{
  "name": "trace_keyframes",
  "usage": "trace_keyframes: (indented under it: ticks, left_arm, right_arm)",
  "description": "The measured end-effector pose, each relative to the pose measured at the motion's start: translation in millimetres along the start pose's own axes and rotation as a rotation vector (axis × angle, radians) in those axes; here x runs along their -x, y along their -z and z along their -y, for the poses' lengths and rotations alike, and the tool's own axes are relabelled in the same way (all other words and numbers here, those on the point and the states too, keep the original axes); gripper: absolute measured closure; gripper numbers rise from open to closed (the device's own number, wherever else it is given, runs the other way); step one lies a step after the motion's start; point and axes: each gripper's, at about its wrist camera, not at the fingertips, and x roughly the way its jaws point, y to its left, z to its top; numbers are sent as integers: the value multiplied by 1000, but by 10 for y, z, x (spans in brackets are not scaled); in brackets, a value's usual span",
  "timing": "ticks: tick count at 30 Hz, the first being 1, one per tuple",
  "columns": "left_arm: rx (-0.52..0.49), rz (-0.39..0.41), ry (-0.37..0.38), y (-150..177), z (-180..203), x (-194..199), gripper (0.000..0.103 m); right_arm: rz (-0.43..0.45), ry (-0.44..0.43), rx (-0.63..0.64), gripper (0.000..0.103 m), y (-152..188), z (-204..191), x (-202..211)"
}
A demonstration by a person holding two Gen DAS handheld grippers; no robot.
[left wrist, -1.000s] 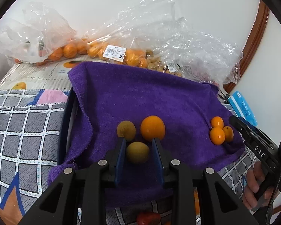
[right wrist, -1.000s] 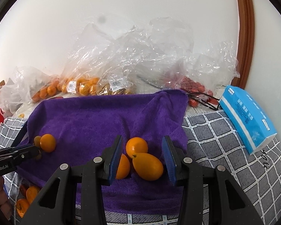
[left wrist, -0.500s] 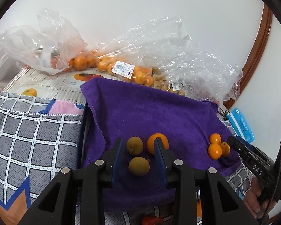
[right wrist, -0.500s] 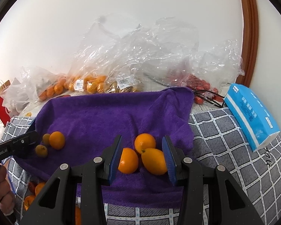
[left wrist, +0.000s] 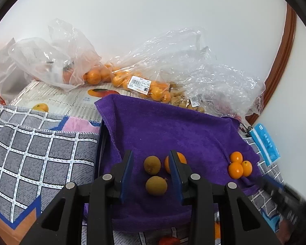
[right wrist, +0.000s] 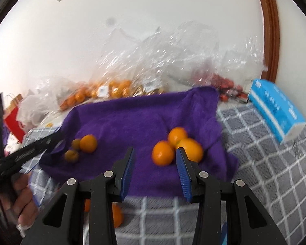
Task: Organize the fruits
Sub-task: 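Move the right tool back toward a large orange beside the towel while the left tool withdraws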
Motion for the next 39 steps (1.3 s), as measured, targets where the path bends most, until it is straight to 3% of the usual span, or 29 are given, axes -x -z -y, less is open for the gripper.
trace_keyframes:
  ticks: [16,28,34,39]
  left_arm:
    - [36,19,13,-28,-86,65,68]
    - [21,20,10,-5,-45,66,67]
    - [-1,24,2,13,-6,67,68]
    - [-4,30,3,27,-8,96,67]
  right_arm:
    - [-133,-122,65,60,545,-467,8]
    - [-167,6,134,59,631,-613,-168]
    - [-117,3,113,62,616,-531,-61]
    - [-58,90,130,62,588,-333,85]
